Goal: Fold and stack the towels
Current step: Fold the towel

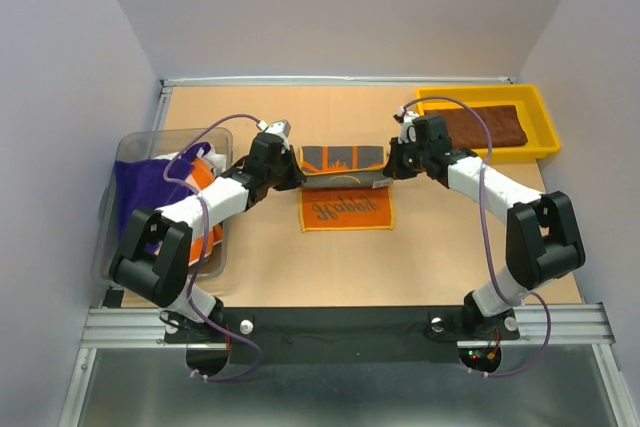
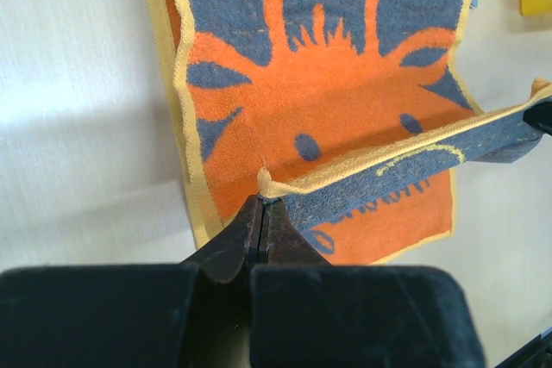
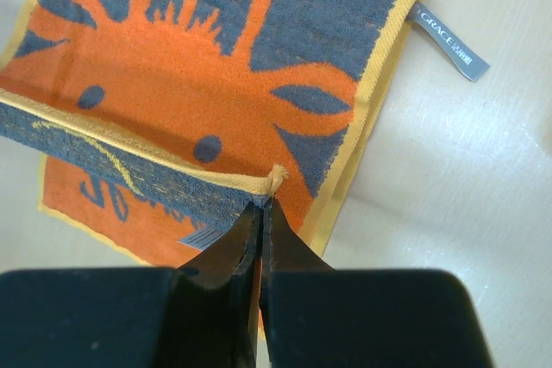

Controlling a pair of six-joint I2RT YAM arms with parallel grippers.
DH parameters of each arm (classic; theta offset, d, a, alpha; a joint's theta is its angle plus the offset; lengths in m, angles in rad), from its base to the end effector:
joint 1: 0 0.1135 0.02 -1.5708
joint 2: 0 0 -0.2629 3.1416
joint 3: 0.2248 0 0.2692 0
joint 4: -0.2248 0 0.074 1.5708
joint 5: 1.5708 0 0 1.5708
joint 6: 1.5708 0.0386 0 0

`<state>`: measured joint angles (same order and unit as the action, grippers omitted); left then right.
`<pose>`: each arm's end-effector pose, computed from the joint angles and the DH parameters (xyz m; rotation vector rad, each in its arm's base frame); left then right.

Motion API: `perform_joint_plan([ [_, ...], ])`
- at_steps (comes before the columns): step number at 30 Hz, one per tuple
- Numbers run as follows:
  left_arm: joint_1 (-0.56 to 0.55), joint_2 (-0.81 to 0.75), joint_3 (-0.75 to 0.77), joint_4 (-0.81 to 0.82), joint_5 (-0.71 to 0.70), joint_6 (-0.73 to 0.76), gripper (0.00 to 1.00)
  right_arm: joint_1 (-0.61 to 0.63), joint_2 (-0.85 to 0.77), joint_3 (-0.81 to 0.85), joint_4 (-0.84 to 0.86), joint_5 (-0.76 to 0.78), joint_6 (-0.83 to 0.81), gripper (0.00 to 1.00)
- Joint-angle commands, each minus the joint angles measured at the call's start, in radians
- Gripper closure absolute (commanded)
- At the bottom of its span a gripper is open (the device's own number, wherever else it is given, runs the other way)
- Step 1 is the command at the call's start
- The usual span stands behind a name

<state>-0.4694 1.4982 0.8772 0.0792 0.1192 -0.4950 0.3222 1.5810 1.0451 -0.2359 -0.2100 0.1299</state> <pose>0.3061 -0.1604 0.2139 0.0458 2.1878 -0.6889 0.3380 0.1213 0.2160 -0.3321 2.3461 0.4671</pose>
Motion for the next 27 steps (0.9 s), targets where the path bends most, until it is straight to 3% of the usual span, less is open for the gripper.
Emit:
perform_joint_plan([
  [1,0.021,-0.052,-0.033,-0.101,-0.124,0.039,1.0,-0.035,-0.056,-0.016,-0.043,0.146,-0.029,1.0],
  [12,0.008,-0.066,-0.064,-0.095,-0.133,0.029,1.0,-0.035,-0.064,-0.045,-0.048,0.147,-0.018,1.0],
  [21,-0.005,0.017,-0.098,-0.033,-0.124,0.021,1.0,-0.035,0.002,-0.089,-0.045,0.124,0.005,0.99],
  [27,-0.021,0.068,-0.144,0.014,-0.073,-0.004,0.94,-0.035,0.05,-0.108,-0.043,0.129,0.005,0.93],
])
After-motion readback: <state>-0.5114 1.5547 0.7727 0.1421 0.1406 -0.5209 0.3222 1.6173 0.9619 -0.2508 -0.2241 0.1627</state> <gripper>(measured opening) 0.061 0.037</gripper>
